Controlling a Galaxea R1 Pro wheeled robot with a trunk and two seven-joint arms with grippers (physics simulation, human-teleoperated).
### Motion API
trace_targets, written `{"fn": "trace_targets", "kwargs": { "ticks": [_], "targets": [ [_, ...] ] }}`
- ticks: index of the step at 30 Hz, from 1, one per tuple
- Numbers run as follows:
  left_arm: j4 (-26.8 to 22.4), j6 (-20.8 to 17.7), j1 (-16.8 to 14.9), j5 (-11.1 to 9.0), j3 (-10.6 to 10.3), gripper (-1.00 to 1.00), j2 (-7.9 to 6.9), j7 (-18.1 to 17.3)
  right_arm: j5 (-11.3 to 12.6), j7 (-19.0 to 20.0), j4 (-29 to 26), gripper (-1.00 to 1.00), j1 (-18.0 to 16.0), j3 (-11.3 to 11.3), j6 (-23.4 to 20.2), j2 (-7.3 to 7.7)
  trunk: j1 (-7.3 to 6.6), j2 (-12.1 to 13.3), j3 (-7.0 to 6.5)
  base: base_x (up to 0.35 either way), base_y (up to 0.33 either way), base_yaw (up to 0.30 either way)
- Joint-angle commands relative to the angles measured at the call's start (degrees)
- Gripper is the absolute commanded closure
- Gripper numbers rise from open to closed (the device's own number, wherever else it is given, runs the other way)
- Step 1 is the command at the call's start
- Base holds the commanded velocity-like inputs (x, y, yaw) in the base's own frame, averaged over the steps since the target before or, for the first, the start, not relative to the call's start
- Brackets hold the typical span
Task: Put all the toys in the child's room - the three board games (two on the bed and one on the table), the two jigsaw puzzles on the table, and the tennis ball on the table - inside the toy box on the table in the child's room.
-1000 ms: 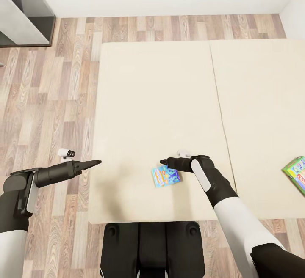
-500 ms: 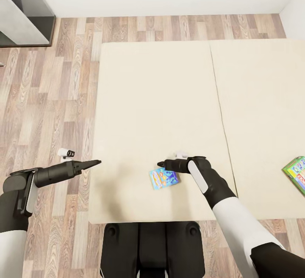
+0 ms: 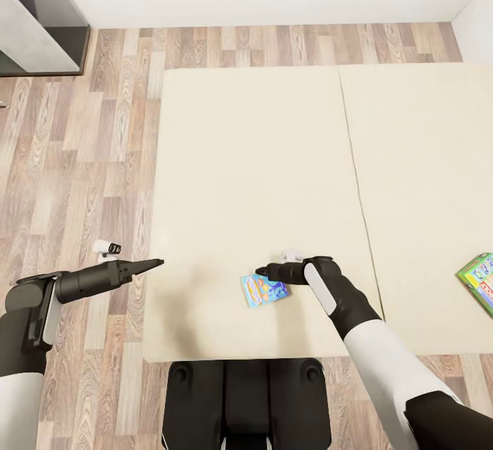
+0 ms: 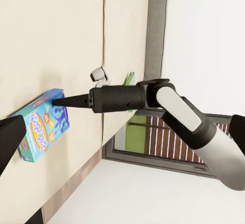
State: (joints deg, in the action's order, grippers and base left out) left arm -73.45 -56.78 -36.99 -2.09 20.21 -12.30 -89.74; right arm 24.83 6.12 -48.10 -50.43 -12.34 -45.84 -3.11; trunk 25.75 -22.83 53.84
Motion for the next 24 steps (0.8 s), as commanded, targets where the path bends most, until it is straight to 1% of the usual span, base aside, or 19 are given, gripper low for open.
{"fn": "trace_targets", "kwargs": {
  "ticks": [1,16,24],
  "targets": [
    [-0.02,-0.61,-0.01,0.07,0.00,-1.00,-0.01,-0.26,-0.40,0.36,0.09,-1.00,-0.02,0.03,-0.25,0.04,0.03,-0.09,0.06,0.000,0.000,0.000],
    [-0.03,-0.61,-0.01,0.07,-0.03,-1.00,0.00,-0.26,-0.40,0.38,0.38,-1.00,-0.02,-0.05,-0.25,-0.22,0.03,-0.09,0.06,0.000,0.001,0.000],
    [-0.02,-0.61,-0.01,0.07,0.00,-1.00,0.00,-0.26,-0.40,0.32,0.38,-1.00,-0.02,-0.05,-0.07,-0.23,0.03,-0.09,0.06,0.000,0.059,0.000]
  ]
}}
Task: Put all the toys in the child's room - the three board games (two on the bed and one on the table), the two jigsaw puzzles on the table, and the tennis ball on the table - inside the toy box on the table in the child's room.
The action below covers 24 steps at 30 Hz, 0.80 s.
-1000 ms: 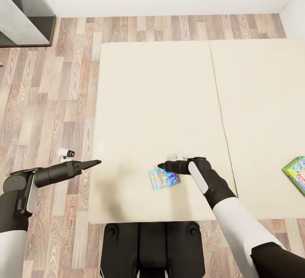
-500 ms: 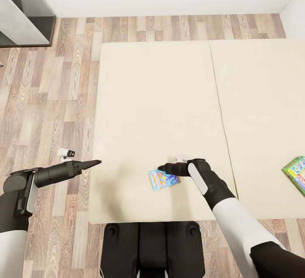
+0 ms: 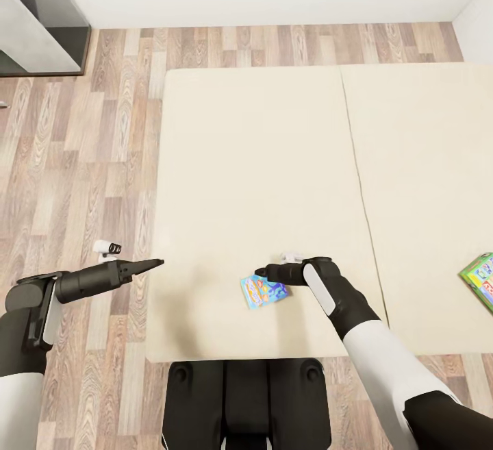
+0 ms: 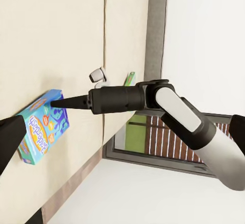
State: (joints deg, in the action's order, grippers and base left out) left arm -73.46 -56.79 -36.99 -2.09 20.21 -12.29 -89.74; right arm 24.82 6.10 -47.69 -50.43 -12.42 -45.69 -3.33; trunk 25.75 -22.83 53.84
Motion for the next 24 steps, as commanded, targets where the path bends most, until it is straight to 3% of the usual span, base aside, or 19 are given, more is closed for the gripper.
{"fn": "trace_targets", "kwargs": {
  "ticks": [1,24],
  "targets": [
    [0.00,-0.61,-0.01,0.07,0.00,-1.00,-0.01,-0.26,-0.38,0.34,-0.03,-1.00,-0.02,0.03,-0.21,-0.01,0.03,-0.09,0.06,0.000,0.012,0.000],
    [-0.01,-0.66,-0.01,0.07,0.00,-1.00,-0.01,-0.26,-0.55,0.41,-0.03,-1.00,-0.02,-0.04,-0.02,-0.01,0.03,-0.09,0.13,0.000,0.018,0.022]
  ]
}}
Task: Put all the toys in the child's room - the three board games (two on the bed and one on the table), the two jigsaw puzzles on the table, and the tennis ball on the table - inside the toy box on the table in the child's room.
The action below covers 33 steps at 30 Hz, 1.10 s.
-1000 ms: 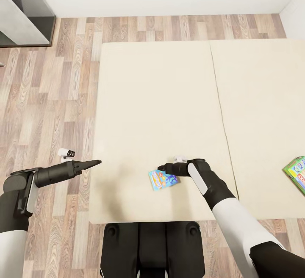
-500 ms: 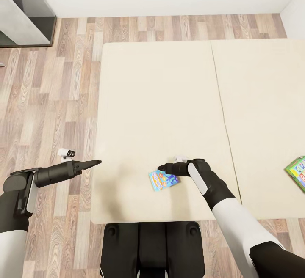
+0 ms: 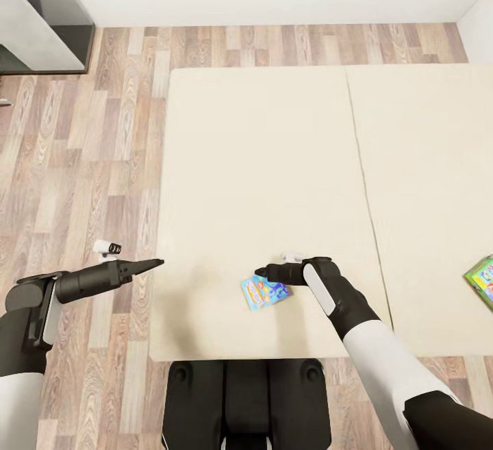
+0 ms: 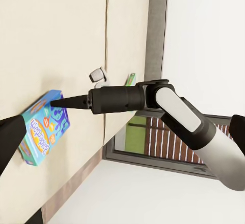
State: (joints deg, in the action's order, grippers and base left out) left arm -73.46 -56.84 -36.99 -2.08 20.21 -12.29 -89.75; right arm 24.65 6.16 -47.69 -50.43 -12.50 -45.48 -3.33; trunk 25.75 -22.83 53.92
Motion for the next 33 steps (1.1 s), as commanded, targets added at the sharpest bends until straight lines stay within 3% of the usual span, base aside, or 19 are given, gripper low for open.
{"fn": "trace_targets", "kwargs": {
  "ticks": [1,22,33],
  "targets": [
    [-0.01,-0.62,-0.01,0.06,0.00,-1.00,-0.02,-0.25,-0.39,0.34,-0.03,-1.00,-0.02,0.03,-0.22,-0.01,0.03,-0.09,0.06,0.000,0.086,0.007],
    [0.06,-0.63,-0.01,0.06,0.01,-1.00,-0.02,-0.25,-0.39,0.33,-0.03,-1.00,-0.02,0.10,-0.22,-0.01,0.03,-0.09,0.06,0.000,0.070,0.001],
    [0.07,-0.64,-0.01,0.06,0.06,-1.00,-0.02,-0.25,-0.39,0.32,-0.03,-1.00,-0.02,0.11,-0.17,-0.01,0.03,-0.09,0.06,0.000,0.162,0.000]
  ]
}}
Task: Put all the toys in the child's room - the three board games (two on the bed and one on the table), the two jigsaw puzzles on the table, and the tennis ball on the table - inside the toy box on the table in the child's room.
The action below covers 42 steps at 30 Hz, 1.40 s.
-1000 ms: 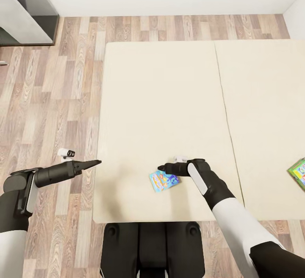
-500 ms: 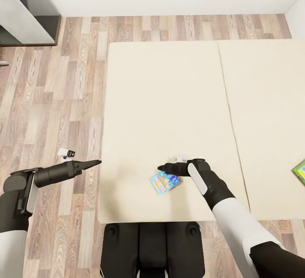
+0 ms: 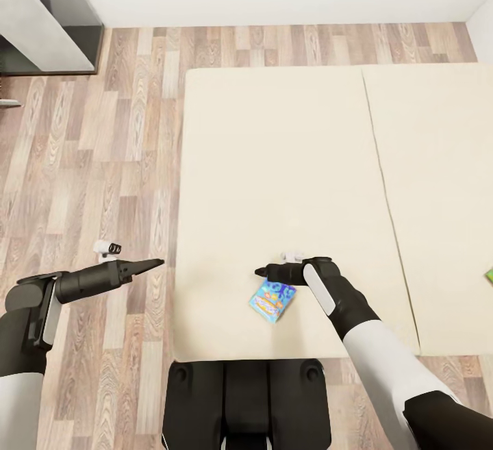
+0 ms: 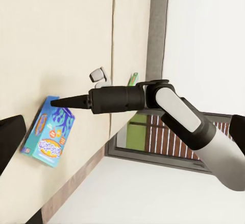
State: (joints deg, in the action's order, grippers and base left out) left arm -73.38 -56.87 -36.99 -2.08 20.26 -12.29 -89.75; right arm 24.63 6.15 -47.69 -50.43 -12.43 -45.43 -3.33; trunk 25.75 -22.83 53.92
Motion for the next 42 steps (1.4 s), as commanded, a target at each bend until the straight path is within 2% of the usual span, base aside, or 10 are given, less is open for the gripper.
{"fn": "trace_targets", "kwargs": {
  "ticks": [1,22,31,42],
  "targets": [
    [0.00,-0.59,-0.01,0.06,0.02,-1.00,-0.02,-0.26,-0.38,0.33,-0.03,-1.00,-0.02,0.03,-0.21,-0.01,0.03,-0.09,0.06,0.000,0.046,0.000],
    [0.00,-0.61,-0.01,0.06,0.04,-1.00,-0.02,-0.26,-0.32,0.27,-0.03,-1.00,0.05,-0.05,-0.14,0.02,0.03,-0.09,0.06,0.000,0.037,0.000],
    [-0.03,-0.61,-0.01,0.06,-0.01,-1.00,-0.02,-0.26,-0.28,0.48,-0.05,-1.00,0.16,0.02,-0.75,1.09,0.03,-0.09,0.06,0.000,0.000,0.000],
    [-0.01,-0.59,-0.01,0.06,0.01,-1.00,-0.02,-0.26,-0.48,0.61,-0.19,-1.00,0.78,0.03,-0.80,1.39,0.03,-0.09,0.06,0.000,0.000,0.000]
  ]
}}
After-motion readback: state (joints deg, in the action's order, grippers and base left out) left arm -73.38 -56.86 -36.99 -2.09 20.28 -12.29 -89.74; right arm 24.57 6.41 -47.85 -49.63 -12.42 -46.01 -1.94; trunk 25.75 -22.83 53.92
